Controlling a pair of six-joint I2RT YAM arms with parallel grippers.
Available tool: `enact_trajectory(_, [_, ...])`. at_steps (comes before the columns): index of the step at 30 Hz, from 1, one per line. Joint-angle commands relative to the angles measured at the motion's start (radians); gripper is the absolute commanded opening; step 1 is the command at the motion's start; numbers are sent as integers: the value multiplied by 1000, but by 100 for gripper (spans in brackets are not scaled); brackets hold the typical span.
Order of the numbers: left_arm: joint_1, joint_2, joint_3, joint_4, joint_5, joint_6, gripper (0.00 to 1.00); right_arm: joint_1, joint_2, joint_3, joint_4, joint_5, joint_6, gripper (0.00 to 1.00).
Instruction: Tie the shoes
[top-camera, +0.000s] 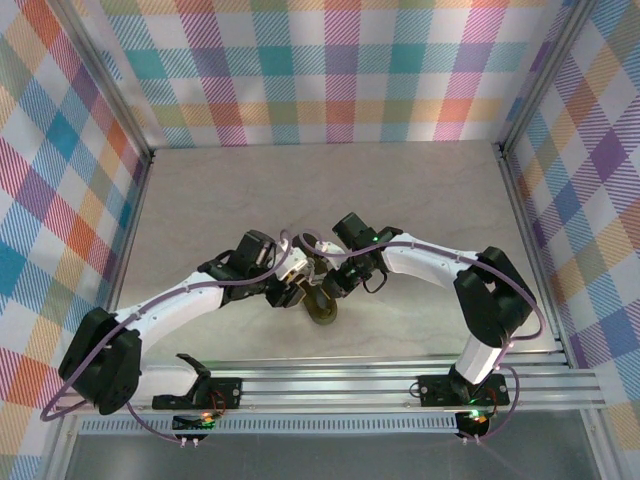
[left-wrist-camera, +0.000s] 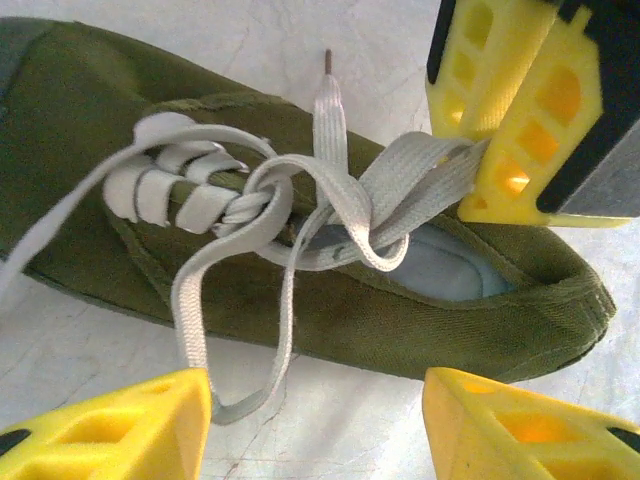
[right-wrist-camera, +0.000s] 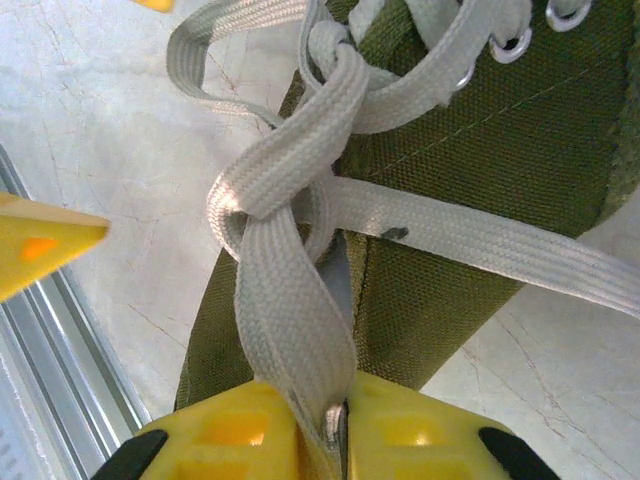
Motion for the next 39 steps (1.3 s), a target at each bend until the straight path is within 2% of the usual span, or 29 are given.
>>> enact_trajectory(1, [-1,58,35,-39,-56,64,59,-11,10,22,-23,-46,-30,17])
enact_trajectory(10, [1,187,97,-53,-52,141,58,-25,9,11,-18,-72,-35,16])
enact_trajectory(14, [8,172,114,-48,-14,148,50,-30,12,16,-27,-72,-36,16])
enact_trajectory(15, [12,168,116,-47,3,148,47,-31,10,15,-26,-72,-36,16])
enact_trajectory(17, [18,166,122,-48,38,141,32,-36,9,16,-27,-78,-35,15])
enact_trajectory(19, [19,167,127,-60,53,140,13,-42,5,18,-26,-80,-35,15])
enact_trajectory(21, [21,166,129,-76,54,140,1,-49,1,19,-29,-85,-36,15])
enact_trajectory(25, [27,134,122,-110,49,138,0,-67,-4,35,-55,-89,-45,13])
enact_trajectory(31, [33,78,120,-170,13,123,0,-105,1,73,-121,-106,-116,1])
enact_trajectory(39, [45,118,129,-239,-127,56,0,-164,69,161,-220,-30,-151,0])
